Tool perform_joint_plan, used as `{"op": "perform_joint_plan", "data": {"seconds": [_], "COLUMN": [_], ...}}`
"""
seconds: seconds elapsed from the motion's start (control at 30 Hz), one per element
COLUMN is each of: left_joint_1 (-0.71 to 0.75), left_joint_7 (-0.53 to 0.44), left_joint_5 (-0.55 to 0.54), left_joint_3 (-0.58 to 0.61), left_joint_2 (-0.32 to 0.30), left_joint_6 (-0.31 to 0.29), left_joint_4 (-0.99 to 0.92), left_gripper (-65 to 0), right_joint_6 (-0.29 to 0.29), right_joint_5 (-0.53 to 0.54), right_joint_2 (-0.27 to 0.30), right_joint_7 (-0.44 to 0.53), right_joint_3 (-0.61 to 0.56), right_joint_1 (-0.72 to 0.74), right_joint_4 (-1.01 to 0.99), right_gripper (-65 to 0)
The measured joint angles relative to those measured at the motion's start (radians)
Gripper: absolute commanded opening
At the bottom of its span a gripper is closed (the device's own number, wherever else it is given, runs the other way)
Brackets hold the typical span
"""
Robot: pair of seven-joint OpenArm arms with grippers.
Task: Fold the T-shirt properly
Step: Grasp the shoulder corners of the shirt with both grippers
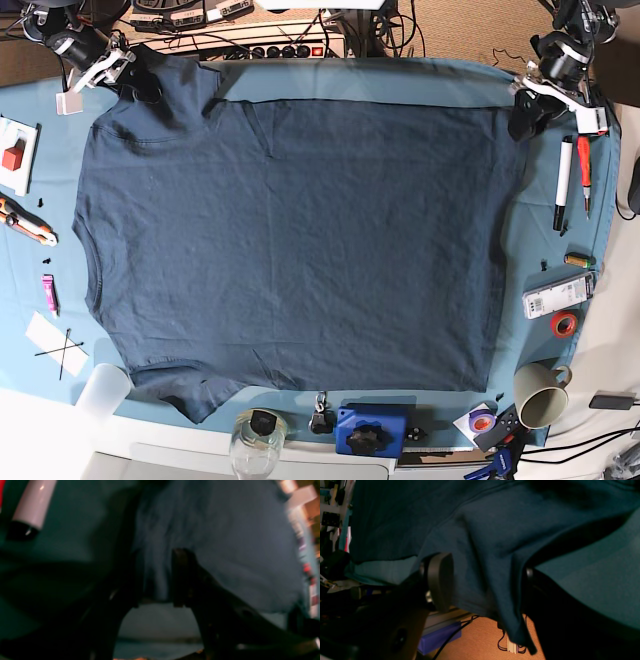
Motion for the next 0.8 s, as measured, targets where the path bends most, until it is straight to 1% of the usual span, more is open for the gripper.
{"op": "perform_joint_plan", "data": {"seconds": [0.03,0.07,0.13,0.17,0.2,0.27,0.4,0.47,0.53,0.6,0.67,0.8], "left_joint_1": [0.0,0.0,0.0,-0.003,-0.004,-0.007,-0.011,-0.02,-0.028,-0.031,-0.034,-0.04], "left_joint_7": [0.0,0.0,0.0,-0.001,-0.009,-0.012,-0.012,-0.011,0.008,0.045,0.088,0.149], "left_joint_5": [0.029,0.048,0.064,0.079,0.089,0.089,0.105,0.111,0.107,0.086,0.06,0.019], "left_joint_3": [0.0,0.0,0.0,0.0,0.0,0.0,0.0,0.002,0.002,0.0,-0.003,-0.006], "left_joint_2": [0.0,0.0,0.0,0.0,0.0,-0.001,0.001,0.004,0.006,0.004,-0.002,-0.003], "left_joint_6": [0.0,0.0,-0.003,-0.004,-0.003,0.034,0.064,0.1,0.115,0.116,0.119,0.115], "left_joint_4": [0.0,0.0,0.0,0.0,0.0,0.001,0.002,0.004,0.006,0.008,0.01,0.01], "left_gripper": [-41.3,-36.6,-25.8,-21.9,-19.7,-19.5,-19.5,-19.5,-19.5,-19.6,-21.1,-28.4], "right_joint_6": [0.0,0.0,0.0,0.0,0.0,0.0,0.0,0.0,0.0,0.0,0.0,0.0], "right_joint_5": [0.0,0.0,0.0,0.0,0.0,0.0,0.0,0.0,0.0,0.0,0.0,0.0], "right_joint_2": [0.0,0.0,0.0,0.0,0.0,0.0,0.0,0.0,0.0,0.0,0.0,0.0], "right_joint_7": [0.0,0.0,0.0,0.0,0.0,0.0,0.0,0.0,0.0,0.0,0.0,0.0], "right_joint_3": [0.0,0.0,0.0,0.0,0.0,0.0,0.0,0.0,0.0,0.0,0.0,0.0], "right_joint_1": [0.0,0.0,0.0,0.0,0.0,0.0,0.0,0.0,0.0,0.0,0.0,0.001], "right_joint_4": [0.0,0.0,0.0,0.0,0.0,0.0,0.0,0.0,0.0,0.0,0.0,0.0], "right_gripper": [-30.0,-30.0,-30.0,-30.0,-30.0,-30.0,-30.0,-30.0,-30.0,-30.0,-30.0,-30.0]}}
